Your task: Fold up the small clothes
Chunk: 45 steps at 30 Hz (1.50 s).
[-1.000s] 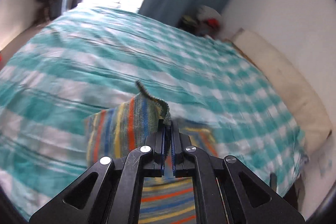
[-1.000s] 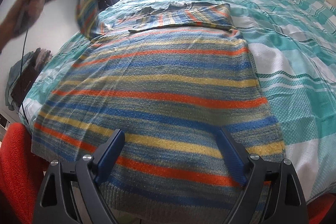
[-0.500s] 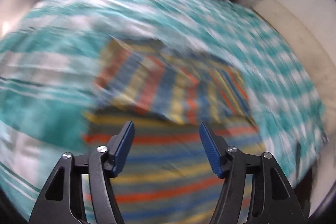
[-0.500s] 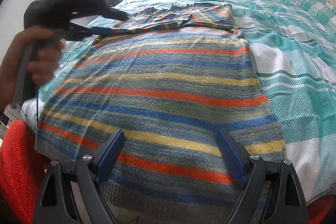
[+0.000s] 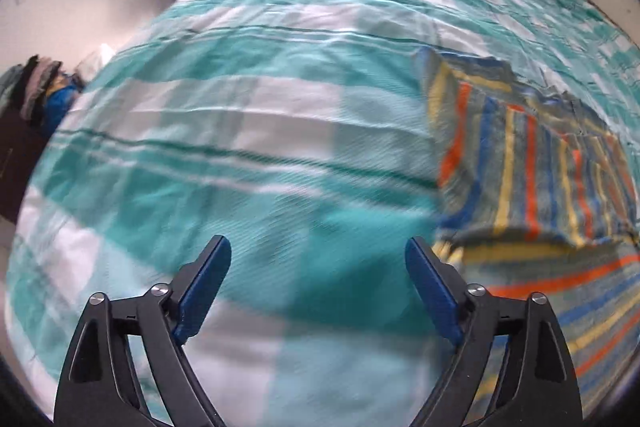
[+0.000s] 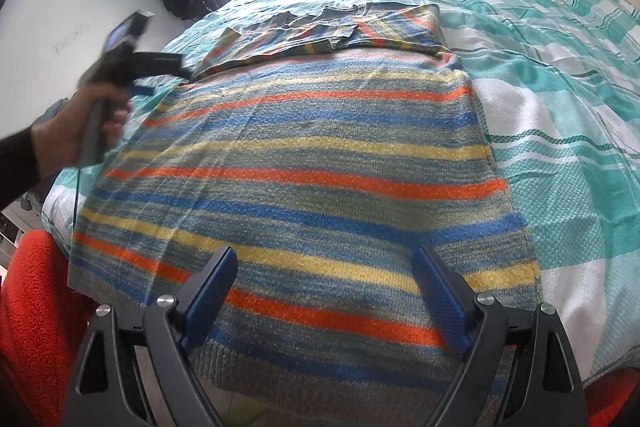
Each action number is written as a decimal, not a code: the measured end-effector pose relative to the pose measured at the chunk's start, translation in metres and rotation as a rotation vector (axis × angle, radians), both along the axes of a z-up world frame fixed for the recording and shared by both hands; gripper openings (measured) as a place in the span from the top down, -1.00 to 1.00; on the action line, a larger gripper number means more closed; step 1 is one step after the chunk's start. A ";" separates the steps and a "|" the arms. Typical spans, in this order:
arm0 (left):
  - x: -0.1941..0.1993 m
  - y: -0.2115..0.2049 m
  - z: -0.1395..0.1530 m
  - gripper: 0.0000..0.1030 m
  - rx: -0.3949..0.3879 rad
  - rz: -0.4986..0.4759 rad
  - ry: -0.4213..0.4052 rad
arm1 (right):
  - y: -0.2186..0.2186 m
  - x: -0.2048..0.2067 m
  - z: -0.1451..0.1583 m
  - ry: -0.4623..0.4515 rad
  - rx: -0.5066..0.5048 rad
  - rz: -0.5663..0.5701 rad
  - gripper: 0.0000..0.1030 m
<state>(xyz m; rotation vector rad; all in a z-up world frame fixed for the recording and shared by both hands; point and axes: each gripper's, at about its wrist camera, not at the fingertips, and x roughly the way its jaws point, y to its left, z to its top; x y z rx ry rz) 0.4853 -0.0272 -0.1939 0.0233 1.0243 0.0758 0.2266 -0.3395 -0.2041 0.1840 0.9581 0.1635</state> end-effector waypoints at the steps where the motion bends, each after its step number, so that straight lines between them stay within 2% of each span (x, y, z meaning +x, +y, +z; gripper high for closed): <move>1: -0.015 0.005 0.007 -0.70 -0.021 -0.007 -0.020 | 0.000 0.001 0.001 0.003 -0.004 0.000 -0.72; 4: -0.064 0.007 0.024 -0.71 -0.099 -0.064 -0.073 | -0.002 0.000 0.013 -0.014 0.009 -0.032 -0.72; 6: -0.104 -0.007 0.033 -0.73 -0.139 -0.134 -0.096 | -0.003 0.000 0.021 -0.038 0.011 -0.045 -0.72; 11: -0.164 -0.044 0.027 -0.77 -0.196 -0.251 -0.078 | -0.005 0.000 0.023 -0.022 -0.039 -0.055 -0.72; 13: -0.188 -0.058 0.013 -0.77 -0.166 -0.294 -0.041 | -0.005 -0.005 0.017 -0.003 -0.069 -0.058 -0.72; 16: -0.214 -0.073 -0.009 -0.77 -0.053 -0.351 0.029 | -0.007 -0.017 0.007 0.047 -0.113 -0.076 -0.72; 18: -0.227 -0.073 -0.012 -0.78 -0.027 -0.381 0.034 | -0.007 -0.025 0.005 0.059 -0.135 -0.083 -0.72; 21: -0.232 -0.069 -0.009 -0.80 -0.018 -0.395 0.042 | -0.004 -0.030 0.003 0.078 -0.170 -0.084 -0.72; 24: -0.235 -0.058 -0.001 -0.78 -0.031 -0.360 0.041 | 0.000 -0.034 0.001 0.090 -0.205 -0.084 -0.72; 30: -0.253 -0.015 0.029 -0.85 -0.168 -0.259 -0.071 | -0.004 -0.046 0.028 0.015 -0.242 -0.143 -0.72; 33: -0.244 -0.006 0.015 -0.85 -0.158 -0.226 -0.031 | -0.007 -0.047 0.034 0.019 -0.294 -0.176 -0.72; 38: -0.231 -0.003 0.000 -0.85 -0.188 -0.220 0.014 | -0.003 -0.046 0.040 0.024 -0.357 -0.189 -0.72; 45: -0.229 -0.005 -0.006 -0.85 -0.175 -0.230 0.022 | -0.001 -0.045 0.042 0.014 -0.372 -0.178 -0.72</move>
